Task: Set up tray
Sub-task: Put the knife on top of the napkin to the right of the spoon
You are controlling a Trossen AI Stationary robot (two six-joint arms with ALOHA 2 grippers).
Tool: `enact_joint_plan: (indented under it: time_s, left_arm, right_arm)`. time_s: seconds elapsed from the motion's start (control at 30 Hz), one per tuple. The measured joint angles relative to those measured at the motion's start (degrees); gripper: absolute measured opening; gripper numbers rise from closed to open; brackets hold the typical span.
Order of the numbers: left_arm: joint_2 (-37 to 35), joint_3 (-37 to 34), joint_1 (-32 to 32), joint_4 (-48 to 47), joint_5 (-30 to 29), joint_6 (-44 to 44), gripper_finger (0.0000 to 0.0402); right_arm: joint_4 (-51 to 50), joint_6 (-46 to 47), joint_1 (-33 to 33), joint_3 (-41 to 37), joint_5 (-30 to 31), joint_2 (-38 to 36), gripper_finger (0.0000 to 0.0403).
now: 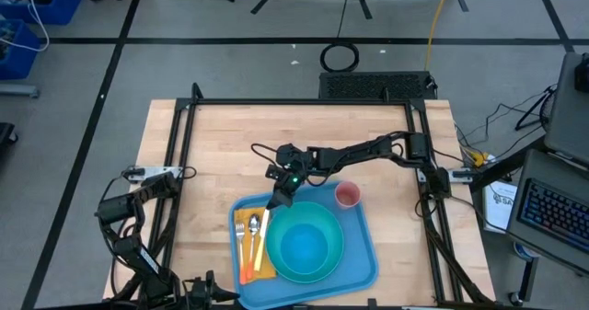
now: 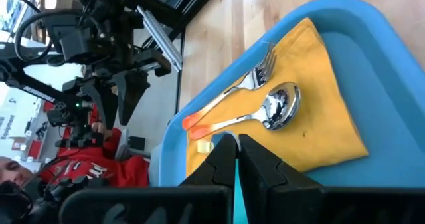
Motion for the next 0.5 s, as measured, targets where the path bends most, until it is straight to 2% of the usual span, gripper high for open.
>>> enact_joint_plan:
  time_s: [0.5]
  left_arm:
    - [0.0, 0.0, 0.0, 0.0, 0.9, -0.1, 0.0134]
  right_arm:
    - [0.1, 0.7, -0.3, 0.0, 0.7, 0.0, 0.0014]
